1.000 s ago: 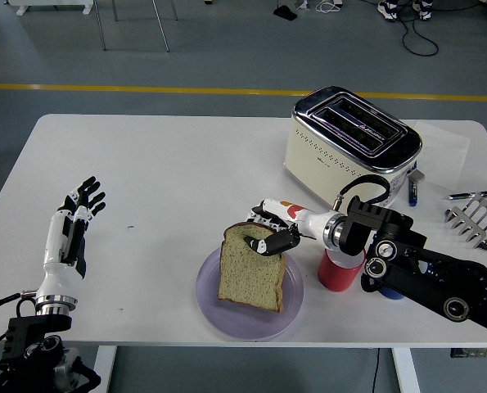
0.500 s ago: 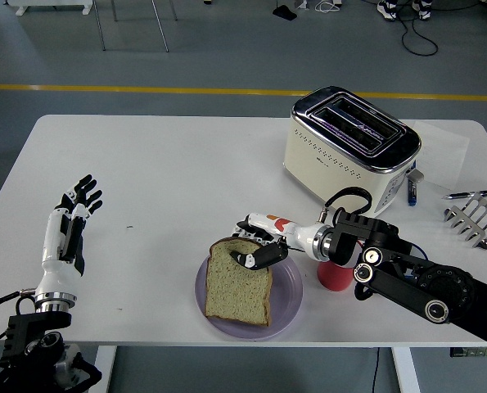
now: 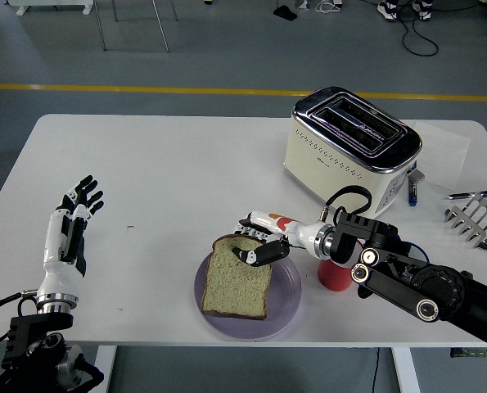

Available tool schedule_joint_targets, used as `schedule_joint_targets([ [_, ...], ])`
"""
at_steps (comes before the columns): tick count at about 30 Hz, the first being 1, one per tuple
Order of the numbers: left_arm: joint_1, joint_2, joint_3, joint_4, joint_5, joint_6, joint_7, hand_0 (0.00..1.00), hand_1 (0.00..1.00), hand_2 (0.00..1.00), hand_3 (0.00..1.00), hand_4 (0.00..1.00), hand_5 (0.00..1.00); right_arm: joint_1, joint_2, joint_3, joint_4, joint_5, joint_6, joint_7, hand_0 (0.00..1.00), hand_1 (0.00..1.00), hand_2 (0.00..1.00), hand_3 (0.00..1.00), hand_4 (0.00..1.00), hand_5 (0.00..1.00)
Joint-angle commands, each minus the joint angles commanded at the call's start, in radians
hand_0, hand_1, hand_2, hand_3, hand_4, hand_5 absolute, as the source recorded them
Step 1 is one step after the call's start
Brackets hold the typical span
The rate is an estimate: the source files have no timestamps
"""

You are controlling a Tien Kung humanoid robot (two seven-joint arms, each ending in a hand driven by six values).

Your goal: Push plate across desktop,pick up the break from the machine,place the break in the plate

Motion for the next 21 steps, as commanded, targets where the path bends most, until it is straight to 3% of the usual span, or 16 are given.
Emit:
schedule_joint_targets([
  [4, 0.005, -0.002, 0.001, -0.001, 0.0, 0.0, -0.002, 0.804, 0.832, 0.888, 0.839, 0.449, 0.767, -0.005, -0.001, -0.001, -0.01, -0.037, -0.004, 0.005, 0.529, 0.614, 0.613, 0.707, 0.515, 0.258],
  [5, 0.007, -0.002, 0.002, -0.001, -0.001, 0.001, -0.004, 0.805, 0.832, 0.888, 0.838, 0.446, 0.763, -0.007, -0.002, -0.001, -0.015, -0.049, -0.005, 0.003, 0.661, 0.703, 0.699, 0.797, 0.533, 0.253],
  [10, 0.011, 0.0, 0.015, -0.002, -0.006, 0.003, -0.015, 0.805, 0.832, 0.888, 0.838, 0.446, 0.763, -0.013, -0.002, 0.001, -0.023, -0.054, -0.015, 0.017, 0.661, 0.703, 0.699, 0.797, 0.533, 0.253],
  [11, 0.01, 0.001, 0.018, -0.002, -0.007, 0.003, -0.015, 0.793, 0.828, 0.886, 0.836, 0.445, 0.764, -0.013, 0.0, 0.006, -0.028, -0.055, -0.031, 0.029, 0.822, 0.811, 0.832, 0.906, 0.569, 0.264],
  [21, 0.01, -0.002, 0.012, -0.006, -0.005, 0.004, -0.018, 0.786, 0.826, 0.884, 0.836, 0.448, 0.772, -0.011, -0.003, 0.046, -0.013, -0.061, -0.094, 0.064, 0.88, 0.844, 0.865, 0.916, 0.573, 0.263],
])
